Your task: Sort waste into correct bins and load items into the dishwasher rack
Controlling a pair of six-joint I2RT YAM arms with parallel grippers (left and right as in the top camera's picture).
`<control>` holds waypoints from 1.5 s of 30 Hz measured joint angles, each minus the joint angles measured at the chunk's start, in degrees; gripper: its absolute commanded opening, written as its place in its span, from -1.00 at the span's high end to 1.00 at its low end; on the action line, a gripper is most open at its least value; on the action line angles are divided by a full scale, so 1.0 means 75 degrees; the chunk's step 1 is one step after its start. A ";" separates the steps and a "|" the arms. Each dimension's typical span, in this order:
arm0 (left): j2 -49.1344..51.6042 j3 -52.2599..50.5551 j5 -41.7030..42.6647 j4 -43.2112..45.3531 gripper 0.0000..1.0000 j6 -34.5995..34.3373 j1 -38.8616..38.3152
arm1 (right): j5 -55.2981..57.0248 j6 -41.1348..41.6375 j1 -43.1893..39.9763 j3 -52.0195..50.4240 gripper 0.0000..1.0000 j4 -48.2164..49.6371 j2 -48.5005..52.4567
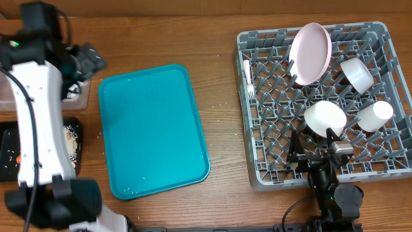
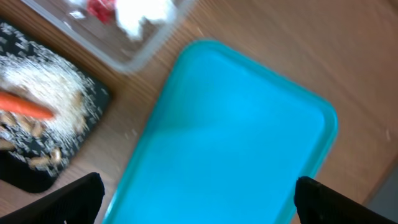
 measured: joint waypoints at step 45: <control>-1.2374 -1.4257 -0.0085 1.0139 -1.00 0.2241 -0.1037 | 0.0000 0.0000 0.0000 0.0000 -1.00 -0.0006 0.0000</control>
